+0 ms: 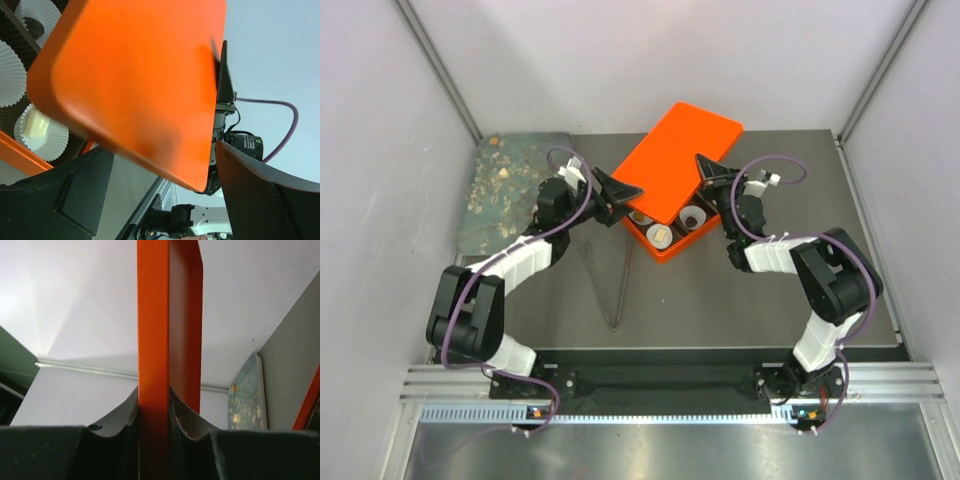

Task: Pack the chocolate

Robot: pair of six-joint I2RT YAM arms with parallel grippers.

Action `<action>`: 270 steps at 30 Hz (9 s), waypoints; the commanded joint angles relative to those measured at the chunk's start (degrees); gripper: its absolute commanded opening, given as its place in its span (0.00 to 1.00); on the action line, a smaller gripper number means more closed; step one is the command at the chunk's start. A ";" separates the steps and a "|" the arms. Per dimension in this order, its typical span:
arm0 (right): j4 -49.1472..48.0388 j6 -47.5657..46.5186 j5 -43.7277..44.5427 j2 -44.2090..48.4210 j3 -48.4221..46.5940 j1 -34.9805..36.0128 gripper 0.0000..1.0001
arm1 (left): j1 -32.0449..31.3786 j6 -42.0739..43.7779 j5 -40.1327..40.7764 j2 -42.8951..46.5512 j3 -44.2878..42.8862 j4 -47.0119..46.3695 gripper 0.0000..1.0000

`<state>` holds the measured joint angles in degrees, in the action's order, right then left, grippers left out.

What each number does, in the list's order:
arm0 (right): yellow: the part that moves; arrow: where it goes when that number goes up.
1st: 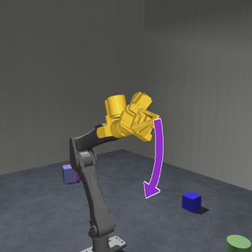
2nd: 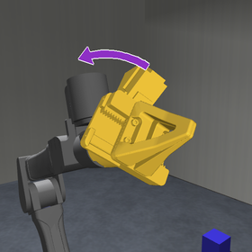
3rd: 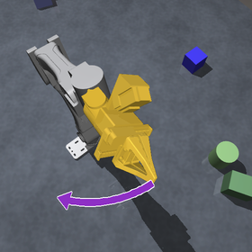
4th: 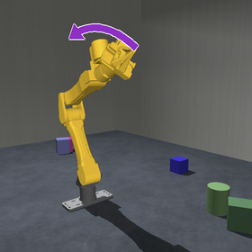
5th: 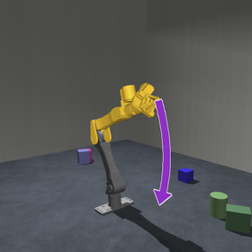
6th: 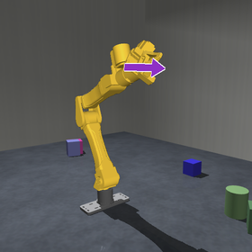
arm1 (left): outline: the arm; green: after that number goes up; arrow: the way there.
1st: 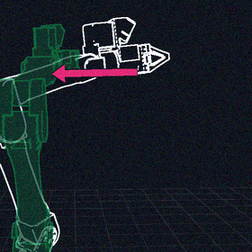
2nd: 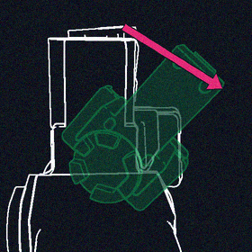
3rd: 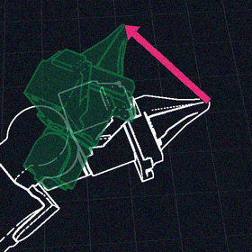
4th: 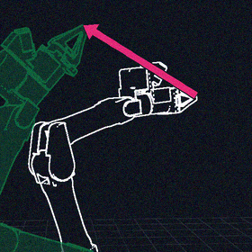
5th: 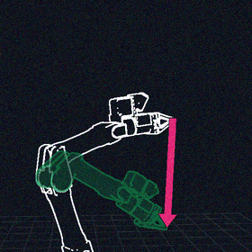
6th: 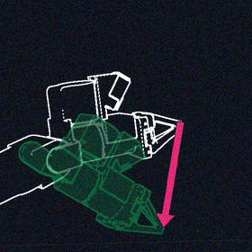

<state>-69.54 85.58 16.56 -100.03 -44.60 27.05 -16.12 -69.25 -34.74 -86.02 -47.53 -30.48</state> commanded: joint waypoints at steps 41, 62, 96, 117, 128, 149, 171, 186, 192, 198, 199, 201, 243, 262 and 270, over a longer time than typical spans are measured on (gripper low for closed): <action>-14.54 -4.47 -47.76 -0.34 3.91 -28.70 0.00 | -1.55 -1.00 -14.39 -9.17 -2.65 -13.68 0.37; -16.94 -1.47 -46.71 -11.50 -4.53 -25.66 0.00 | 9.88 22.85 3.72 -4.42 -13.73 24.77 0.58; -20.73 -4.63 -42.04 -19.24 -3.92 -22.48 0.00 | 10.14 20.39 -4.02 -15.67 -15.40 16.50 0.58; -24.59 -1.65 -41.60 -20.73 -5.76 -21.95 0.00 | 10.05 19.33 -3.67 -16.72 -12.33 14.92 0.57; -24.68 -1.56 -42.04 -19.42 -5.67 -21.95 0.00 | 10.05 19.24 -3.58 -17.43 -13.12 14.83 0.57; -24.68 -1.38 -42.92 -18.01 -5.76 -22.83 0.00 | 9.88 19.42 -3.14 -19.89 -14.61 15.89 0.55; -24.86 -1.38 -44.15 -17.48 -5.15 -23.44 0.00 | 9.70 19.24 -3.84 -21.20 -15.66 15.01 0.55; -24.94 -1.73 -44.68 -16.87 -4.18 -24.85 0.00 | 8.91 19.86 -6.04 -24.55 -19.18 14.66 0.52; -24.94 -2.00 -45.03 -16.87 -3.48 -24.85 0.00 | 8.65 20.03 -5.78 -24.81 -18.92 14.83 0.52; -24.86 -2.70 -45.30 -16.87 -1.64 -25.38 0.05 | 8.21 19.86 -5.77 -25.34 -19.18 14.83 0.52; -24.86 -2.70 -45.38 -16.87 -1.37 -25.55 0.09 | 8.12 19.86 -5.69 -25.51 -19.27 14.83 0.52; -24.86 -2.79 -45.56 -16.95 -0.76 -25.82 0.13 | 8.03 19.86 -5.60 -25.52 -19.62 14.83 0.51; -9.55 -1.63 -50.74 -11.96 6.90 -41.20 0.35 | 6.80 28.45 1.87 -18.22 -24.27 33.89 0.53; 68.22 -30.83 -32.12 9.68 -6.11 -24.50 0.66 | 3.12 53.43 -3.14 -38.87 -58.20 44.72 0.45; 64.80 -27.75 -29.57 7.66 -5.85 -18.62 0.66 | -0.05 55.81 -3.31 -42.48 -59.87 41.47 0.45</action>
<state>-2.42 56.66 -15.00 -91.46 -48.47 6.37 -15.79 -15.84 -36.01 -129.62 -104.44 14.74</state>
